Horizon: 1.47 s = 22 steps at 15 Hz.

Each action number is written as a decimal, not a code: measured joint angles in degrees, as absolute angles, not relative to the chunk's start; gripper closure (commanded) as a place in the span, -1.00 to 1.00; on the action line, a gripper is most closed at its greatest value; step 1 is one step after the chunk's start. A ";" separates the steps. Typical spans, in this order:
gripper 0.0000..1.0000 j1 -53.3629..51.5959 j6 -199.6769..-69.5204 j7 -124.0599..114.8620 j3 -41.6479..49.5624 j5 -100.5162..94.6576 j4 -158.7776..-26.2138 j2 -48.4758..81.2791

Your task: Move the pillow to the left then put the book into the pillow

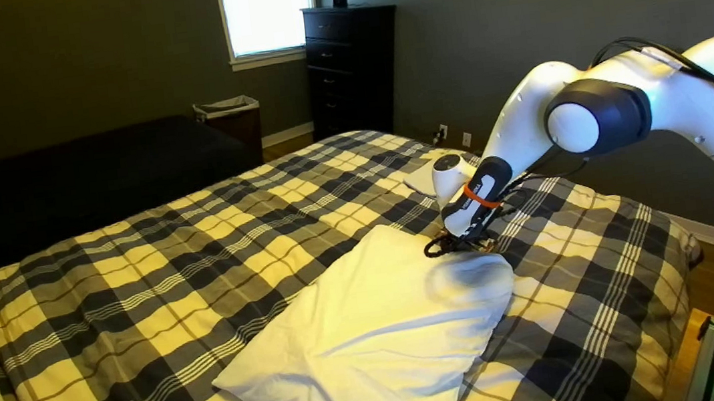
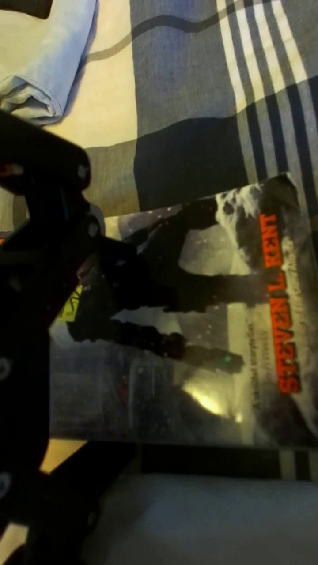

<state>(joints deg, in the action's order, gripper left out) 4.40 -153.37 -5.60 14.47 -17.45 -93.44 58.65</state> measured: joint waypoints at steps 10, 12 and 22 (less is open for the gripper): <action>0.55 2.29 -148.82 -5.64 16.02 -17.45 -90.08 59.14; 0.58 2.29 -148.82 -5.68 16.49 -17.45 -90.04 58.95; 0.76 2.23 -148.84 -6.74 19.18 -17.45 -91.31 56.04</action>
<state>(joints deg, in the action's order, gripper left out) 2.23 -148.84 -6.74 19.18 -17.45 -91.31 56.04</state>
